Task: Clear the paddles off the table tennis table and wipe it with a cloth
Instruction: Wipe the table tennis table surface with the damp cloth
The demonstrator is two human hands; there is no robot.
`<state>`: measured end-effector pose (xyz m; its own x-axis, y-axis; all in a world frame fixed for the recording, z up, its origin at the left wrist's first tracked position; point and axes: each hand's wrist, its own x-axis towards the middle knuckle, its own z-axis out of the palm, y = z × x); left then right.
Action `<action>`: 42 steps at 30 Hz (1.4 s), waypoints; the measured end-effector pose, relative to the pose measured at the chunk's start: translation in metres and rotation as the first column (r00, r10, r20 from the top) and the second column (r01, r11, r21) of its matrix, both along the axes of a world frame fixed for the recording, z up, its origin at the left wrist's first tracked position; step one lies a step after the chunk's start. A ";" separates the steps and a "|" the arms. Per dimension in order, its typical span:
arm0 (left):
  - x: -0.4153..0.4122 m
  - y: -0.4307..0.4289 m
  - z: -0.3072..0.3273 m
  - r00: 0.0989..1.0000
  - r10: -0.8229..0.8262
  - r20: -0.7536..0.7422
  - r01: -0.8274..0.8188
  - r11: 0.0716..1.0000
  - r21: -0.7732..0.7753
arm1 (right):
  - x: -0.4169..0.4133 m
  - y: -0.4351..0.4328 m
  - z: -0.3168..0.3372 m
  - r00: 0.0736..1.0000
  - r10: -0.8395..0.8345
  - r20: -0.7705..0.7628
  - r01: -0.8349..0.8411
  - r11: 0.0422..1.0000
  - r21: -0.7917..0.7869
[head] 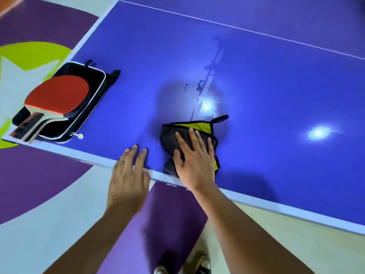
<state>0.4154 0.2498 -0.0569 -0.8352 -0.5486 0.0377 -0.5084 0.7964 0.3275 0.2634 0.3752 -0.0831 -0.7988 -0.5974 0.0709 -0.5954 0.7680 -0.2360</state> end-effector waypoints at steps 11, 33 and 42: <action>-0.115 -0.061 0.002 0.990 -0.132 0.047 0.132 0.991 -0.002 | -0.157 -0.067 0.000 0.992 -0.122 0.040 0.121 0.993 0.015; -0.355 -0.228 -0.019 0.974 -0.164 0.154 0.179 0.980 -0.088 | -0.542 -0.204 0.004 0.948 -0.317 0.014 0.317 0.948 0.012; -0.360 -0.230 -0.019 0.976 -0.152 0.154 0.168 0.981 -0.096 | -0.586 -0.232 0.009 0.942 -0.335 -0.001 0.335 0.942 0.010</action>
